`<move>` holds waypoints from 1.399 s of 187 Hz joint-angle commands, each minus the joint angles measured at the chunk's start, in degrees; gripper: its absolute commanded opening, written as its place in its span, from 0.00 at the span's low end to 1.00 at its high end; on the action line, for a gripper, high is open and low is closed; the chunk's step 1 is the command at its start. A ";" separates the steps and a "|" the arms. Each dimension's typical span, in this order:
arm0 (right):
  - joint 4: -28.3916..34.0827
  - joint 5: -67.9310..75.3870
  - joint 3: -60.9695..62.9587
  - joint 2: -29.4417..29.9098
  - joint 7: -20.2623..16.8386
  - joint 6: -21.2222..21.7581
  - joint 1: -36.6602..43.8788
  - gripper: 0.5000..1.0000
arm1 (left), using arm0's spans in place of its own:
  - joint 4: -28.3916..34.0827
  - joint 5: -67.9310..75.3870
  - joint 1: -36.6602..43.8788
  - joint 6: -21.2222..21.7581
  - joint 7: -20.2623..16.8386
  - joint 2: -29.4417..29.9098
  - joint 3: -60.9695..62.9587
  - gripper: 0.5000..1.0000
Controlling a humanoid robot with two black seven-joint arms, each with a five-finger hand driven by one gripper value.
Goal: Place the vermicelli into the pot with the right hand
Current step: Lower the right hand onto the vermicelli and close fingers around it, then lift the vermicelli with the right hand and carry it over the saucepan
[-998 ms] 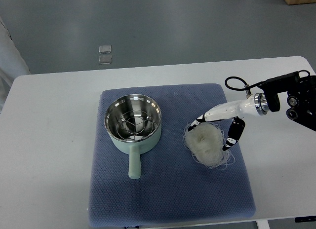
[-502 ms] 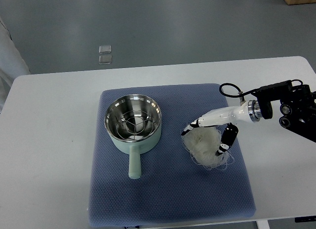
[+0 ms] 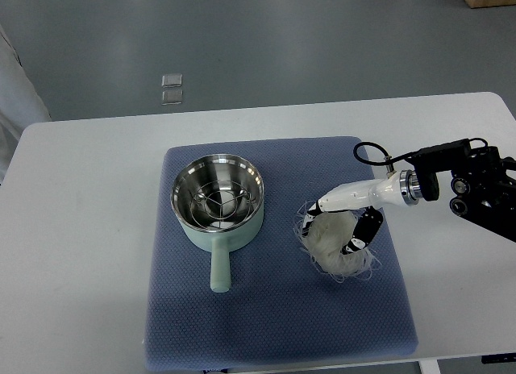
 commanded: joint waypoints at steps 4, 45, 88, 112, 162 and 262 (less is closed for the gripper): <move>-0.10 0.08 0.10 0.14 0.06 -0.02 -0.01 0.09 | 0.00 0.00 0.00 0.02 0.00 0.00 0.00 1.00; -0.10 0.60 0.80 0.50 0.06 -0.46 0.07 0.00 | 0.00 0.00 0.00 -0.07 0.00 0.00 0.00 1.00; -0.19 1.40 4.67 0.41 0.06 -0.11 0.34 0.00 | 0.00 0.00 0.00 0.02 0.00 0.00 0.00 1.00; -0.27 2.71 5.99 0.15 0.06 0.24 0.69 0.00 | 0.00 -0.08 0.00 0.02 0.00 0.00 0.00 1.00; -1.42 6.05 7.48 -0.38 0.06 0.50 5.87 0.02 | 0.00 0.00 0.00 0.02 0.00 0.00 0.00 1.00; -9.94 9.92 7.39 11.66 -0.11 -0.02 20.82 0.05 | 0.00 0.00 0.00 0.02 0.00 0.00 0.09 1.00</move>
